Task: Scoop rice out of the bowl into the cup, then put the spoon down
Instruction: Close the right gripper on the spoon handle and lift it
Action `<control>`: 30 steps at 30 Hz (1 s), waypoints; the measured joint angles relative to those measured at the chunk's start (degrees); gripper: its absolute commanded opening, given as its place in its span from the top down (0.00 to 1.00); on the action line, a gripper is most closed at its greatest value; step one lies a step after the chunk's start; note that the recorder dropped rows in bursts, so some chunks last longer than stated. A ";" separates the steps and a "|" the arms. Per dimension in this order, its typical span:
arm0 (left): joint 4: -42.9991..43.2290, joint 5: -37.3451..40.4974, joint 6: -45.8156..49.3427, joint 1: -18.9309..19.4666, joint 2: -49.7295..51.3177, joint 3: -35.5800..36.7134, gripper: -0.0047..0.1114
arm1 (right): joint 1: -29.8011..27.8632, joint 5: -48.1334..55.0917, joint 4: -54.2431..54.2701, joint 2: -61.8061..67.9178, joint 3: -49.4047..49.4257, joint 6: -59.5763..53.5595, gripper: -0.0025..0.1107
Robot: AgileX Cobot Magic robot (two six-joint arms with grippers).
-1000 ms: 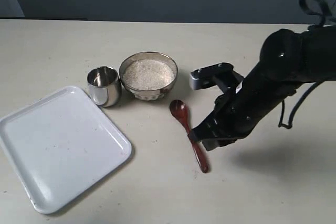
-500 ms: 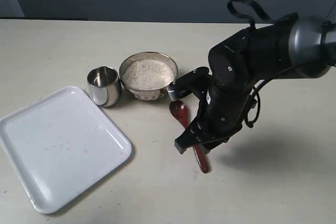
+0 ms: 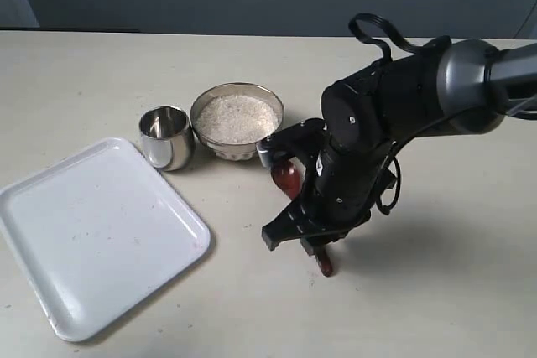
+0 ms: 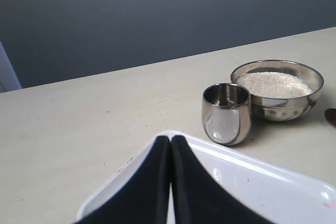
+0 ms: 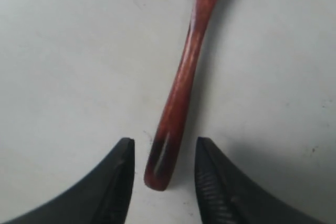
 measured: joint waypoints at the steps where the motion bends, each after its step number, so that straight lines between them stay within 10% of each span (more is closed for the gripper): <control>1: 0.00 0.00 0.00 0.00 0.00 0.00 0.96 | 0.00 -0.29 0.11 0.25 0.00 0.00 0.64; 8: 0.00 0.00 0.00 0.00 0.00 0.00 0.96 | 0.00 -0.67 1.58 3.95 0.00 0.10 0.66; 13: 0.00 0.00 0.00 0.00 0.00 0.00 0.96 | 0.00 -0.65 1.58 4.23 -0.03 0.24 0.98; 30: 0.00 0.00 0.00 0.00 0.00 0.00 0.96 | 0.00 21.25 -6.20 -7.14 -7.56 -16.27 0.99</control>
